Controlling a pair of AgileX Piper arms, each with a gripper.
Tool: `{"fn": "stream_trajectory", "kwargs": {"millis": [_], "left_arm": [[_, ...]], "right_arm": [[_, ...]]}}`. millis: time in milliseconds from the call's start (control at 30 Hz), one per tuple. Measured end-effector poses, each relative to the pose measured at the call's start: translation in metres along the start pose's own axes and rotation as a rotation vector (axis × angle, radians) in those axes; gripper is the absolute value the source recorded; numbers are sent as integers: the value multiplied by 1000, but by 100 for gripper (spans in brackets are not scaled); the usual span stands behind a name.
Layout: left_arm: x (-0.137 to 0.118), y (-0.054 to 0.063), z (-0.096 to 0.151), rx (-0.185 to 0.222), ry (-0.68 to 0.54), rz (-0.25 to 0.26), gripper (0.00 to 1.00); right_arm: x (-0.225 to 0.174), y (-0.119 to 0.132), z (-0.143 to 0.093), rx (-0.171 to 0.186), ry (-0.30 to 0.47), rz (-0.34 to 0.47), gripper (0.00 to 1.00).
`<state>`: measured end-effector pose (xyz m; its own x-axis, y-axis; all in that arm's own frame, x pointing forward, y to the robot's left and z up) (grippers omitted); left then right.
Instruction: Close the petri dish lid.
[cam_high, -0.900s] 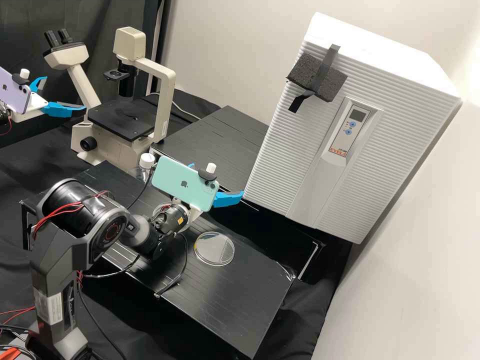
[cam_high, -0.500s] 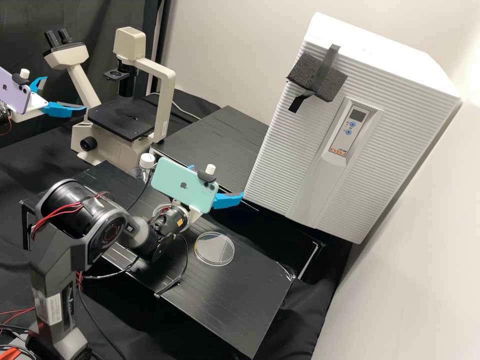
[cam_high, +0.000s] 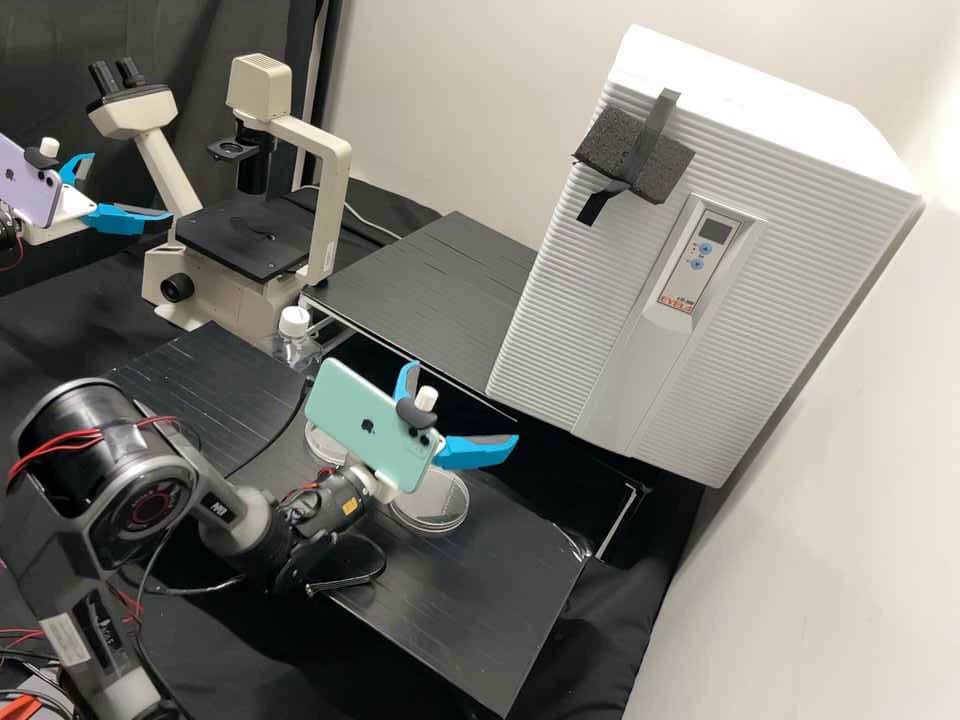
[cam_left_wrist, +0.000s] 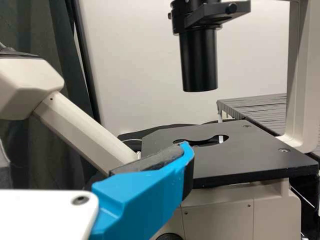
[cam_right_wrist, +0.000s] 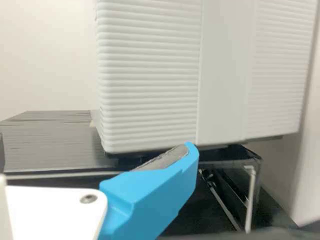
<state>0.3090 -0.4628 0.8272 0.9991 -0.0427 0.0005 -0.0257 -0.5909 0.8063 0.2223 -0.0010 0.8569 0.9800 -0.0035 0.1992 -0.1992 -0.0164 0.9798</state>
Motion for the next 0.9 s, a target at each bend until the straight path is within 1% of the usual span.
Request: {"fn": "stream_trajectory", "kwargs": {"millis": [233, 467, 567, 700, 900], "left_arm": [[0, 0, 0, 0, 0, 0, 100], [0, 0, 0, 0, 0, 0, 100], [0, 0, 0, 0, 0, 0, 100], [0, 0, 0, 0, 0, 0, 100], [0, 0, 0, 0, 0, 0, 100]], "right_arm": [[-26, -3, 12, -30, -42, -53, 100], [-37, -1, 20, -37, -87, -44, 100], [-38, 0, 21, -33, -90, -41, 100], [-43, 0, 20, -17, -87, -42, 100], [-48, -5, 19, -23, -79, -73, 100]]}}
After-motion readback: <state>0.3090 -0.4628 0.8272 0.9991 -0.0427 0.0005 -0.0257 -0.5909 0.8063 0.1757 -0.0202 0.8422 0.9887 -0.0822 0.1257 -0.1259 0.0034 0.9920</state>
